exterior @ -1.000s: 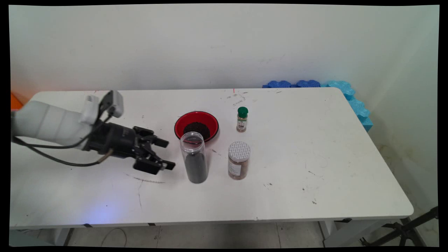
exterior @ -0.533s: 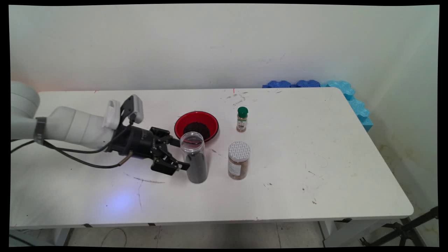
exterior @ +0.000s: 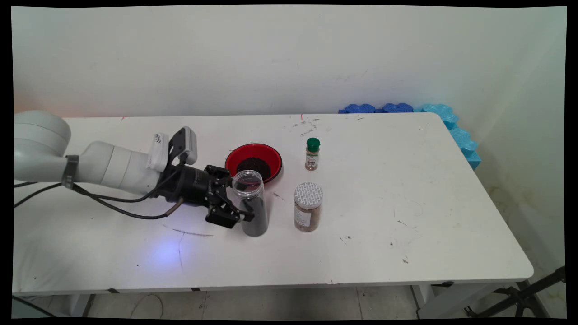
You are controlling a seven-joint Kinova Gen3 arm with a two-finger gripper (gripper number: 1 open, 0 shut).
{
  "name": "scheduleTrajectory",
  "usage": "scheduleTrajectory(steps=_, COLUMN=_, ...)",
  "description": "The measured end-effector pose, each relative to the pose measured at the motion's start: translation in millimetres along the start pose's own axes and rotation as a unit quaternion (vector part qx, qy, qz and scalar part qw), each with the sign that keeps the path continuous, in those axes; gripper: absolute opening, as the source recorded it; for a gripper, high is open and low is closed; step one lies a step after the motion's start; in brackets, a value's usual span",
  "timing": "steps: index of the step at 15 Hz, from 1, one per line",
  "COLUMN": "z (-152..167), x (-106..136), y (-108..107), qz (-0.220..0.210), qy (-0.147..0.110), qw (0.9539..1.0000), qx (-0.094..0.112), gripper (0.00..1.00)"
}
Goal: Pick up the black seasoning powder from the table, then pour the black seasoning powder in the red bowl
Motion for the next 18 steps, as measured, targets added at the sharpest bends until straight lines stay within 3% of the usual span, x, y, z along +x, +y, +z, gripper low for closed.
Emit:
scheduleTrajectory(steps=7, z=7.3, x=0.5, y=-4.0, qz=0.0, qy=0.006, qw=1.0, qx=-0.006, gripper=1.0)
scheduleTrajectory(steps=8, z=7.5, x=0.7, y=-4.8, qz=-0.003, qy=0.006, qw=1.0, qx=-0.006, gripper=0.0)
scheduleTrajectory(steps=18, z=-15.9, x=12.9, y=-11.3, qz=-0.02, qy=0.021, qw=0.9995, qx=-0.015, gripper=0.0)
